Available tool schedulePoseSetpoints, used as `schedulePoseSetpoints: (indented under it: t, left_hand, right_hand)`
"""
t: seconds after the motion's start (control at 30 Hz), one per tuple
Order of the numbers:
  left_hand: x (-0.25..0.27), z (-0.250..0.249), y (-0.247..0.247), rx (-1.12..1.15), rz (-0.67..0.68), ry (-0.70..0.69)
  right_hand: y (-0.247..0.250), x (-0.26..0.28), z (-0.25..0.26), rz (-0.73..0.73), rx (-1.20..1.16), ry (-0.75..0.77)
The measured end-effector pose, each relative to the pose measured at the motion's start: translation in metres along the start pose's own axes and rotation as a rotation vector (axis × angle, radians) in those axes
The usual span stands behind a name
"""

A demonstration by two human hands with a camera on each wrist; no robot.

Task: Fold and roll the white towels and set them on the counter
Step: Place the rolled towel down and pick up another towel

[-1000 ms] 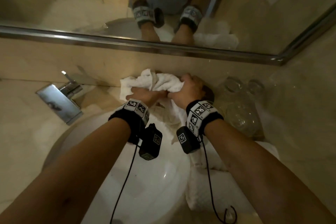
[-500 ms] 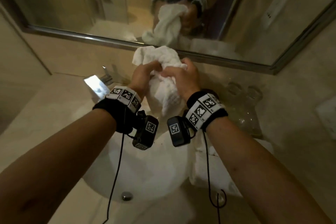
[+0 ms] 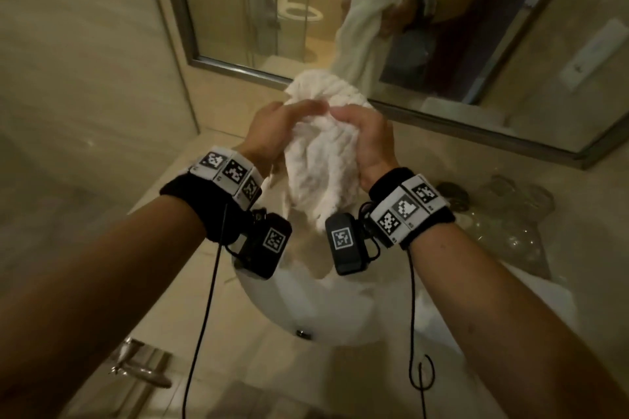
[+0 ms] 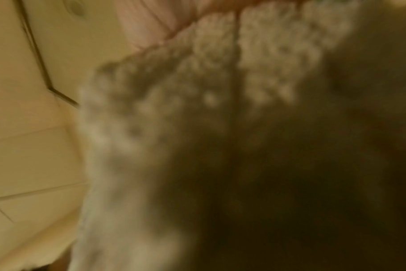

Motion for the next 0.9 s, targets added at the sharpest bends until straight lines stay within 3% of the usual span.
schedulePoseSetpoints:
  t: [0.17, 0.33, 0.43, 0.53, 0.63, 0.73, 0.9]
  left_hand:
    - [0.028, -0.024, 0.058, 0.135, 0.052, -0.033]
    - [0.042, -0.007, 0.144, -0.045, 0.05, 0.029]
    - [0.05, 0.014, 0.192, -0.191, 0.1, 0.086]
    - [0.062, 0.037, 0.227, -0.411, 0.107, 0.035]
    - [0.077, 0.054, 0.252, -0.533, 0.12, 0.001]
    - [0.084, 0.063, 0.274, -0.553, 0.117, 0.016]
    - [0.103, 0.067, 0.306, -0.58, 0.075, -0.023]
  right_hand:
    - [-0.06, 0.022, -0.002, 0.031, -0.079, 0.015]
    - [-0.132, 0.056, -0.041, 0.059, -0.054, 0.016]
    - [-0.165, 0.078, -0.073, -0.025, -0.029, 0.001]
    - [-0.188, 0.101, -0.11, -0.02, -0.064, -0.12]
    - [-0.199, 0.121, -0.137, -0.112, -0.03, -0.157]
    - [-0.209, 0.137, -0.152, -0.157, 0.097, -0.153]
    - [-0.228, 0.164, -0.163, -0.064, 0.124, -0.183]
Point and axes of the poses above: each hand's wrist, its own x-axis away from the middle knuckle, its own y-axis out of the back of the hand, z = x × y, the point moved 1 cm from there along -x, towards the middle knuckle, and after that the axes turned 9 degrees about -x, right-handed, at the moved point
